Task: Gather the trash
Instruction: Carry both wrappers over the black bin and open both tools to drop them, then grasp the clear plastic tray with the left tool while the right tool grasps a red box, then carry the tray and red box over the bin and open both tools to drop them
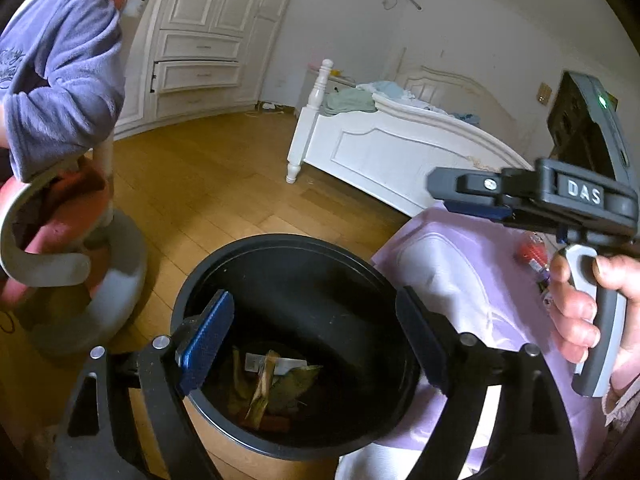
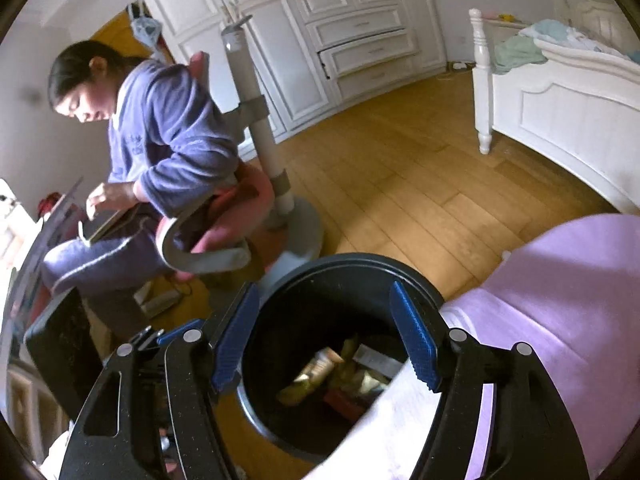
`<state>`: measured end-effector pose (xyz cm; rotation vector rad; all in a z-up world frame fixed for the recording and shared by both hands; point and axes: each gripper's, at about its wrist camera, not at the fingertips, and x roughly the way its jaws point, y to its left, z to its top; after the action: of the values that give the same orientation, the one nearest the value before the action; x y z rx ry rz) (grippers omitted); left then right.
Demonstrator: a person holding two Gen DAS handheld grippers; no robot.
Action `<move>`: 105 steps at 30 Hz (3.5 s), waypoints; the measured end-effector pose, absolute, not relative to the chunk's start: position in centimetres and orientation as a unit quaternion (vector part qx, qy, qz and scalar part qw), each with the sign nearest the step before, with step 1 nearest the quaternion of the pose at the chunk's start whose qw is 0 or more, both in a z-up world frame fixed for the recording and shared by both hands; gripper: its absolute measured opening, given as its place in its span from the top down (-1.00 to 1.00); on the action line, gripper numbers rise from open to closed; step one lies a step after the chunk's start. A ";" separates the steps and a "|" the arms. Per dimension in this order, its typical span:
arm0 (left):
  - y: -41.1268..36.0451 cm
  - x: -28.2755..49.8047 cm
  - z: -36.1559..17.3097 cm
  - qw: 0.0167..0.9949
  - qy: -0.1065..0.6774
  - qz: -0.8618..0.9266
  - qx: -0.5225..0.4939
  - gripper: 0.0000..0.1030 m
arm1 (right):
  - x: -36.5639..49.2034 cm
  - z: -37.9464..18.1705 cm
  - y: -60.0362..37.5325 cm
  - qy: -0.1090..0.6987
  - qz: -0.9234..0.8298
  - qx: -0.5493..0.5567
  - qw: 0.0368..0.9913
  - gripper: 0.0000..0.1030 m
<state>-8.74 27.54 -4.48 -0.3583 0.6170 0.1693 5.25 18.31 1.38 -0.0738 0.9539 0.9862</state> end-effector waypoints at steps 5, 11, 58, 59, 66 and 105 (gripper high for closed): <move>26.6 -8.5 -4.1 0.932 0.305 0.073 -0.182 -0.61 | 4.8 1.2 14.6 0.448 0.448 0.004 0.774 -0.32; 23.8 -7.1 -3.1 0.934 0.313 0.038 -0.168 -0.61 | 4.2 1.6 8.1 0.443 0.432 0.049 0.784 -0.32; 7.9 12.2 -4.7 0.880 0.446 -0.065 -0.151 0.28 | 21.3 -2.2 -7.1 0.511 0.240 0.049 0.824 0.37; 8.0 11.9 -4.7 0.882 0.442 -0.061 -0.151 0.28 | 21.3 -2.1 -6.9 0.511 0.240 0.043 0.824 0.37; 9.2 9.0 -3.4 0.897 0.416 -0.038 -0.146 0.29 | 20.3 -2.5 -4.6 0.514 0.230 0.008 0.826 -0.42; 23.4 -9.1 -4.9 0.901 0.317 0.107 -0.277 0.29 | 1.9 2.3 2.4 0.398 0.423 0.128 0.804 0.00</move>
<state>-9.09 23.41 -4.90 -0.5730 0.6566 0.2206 1.89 2.43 2.30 0.2750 0.8528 0.9071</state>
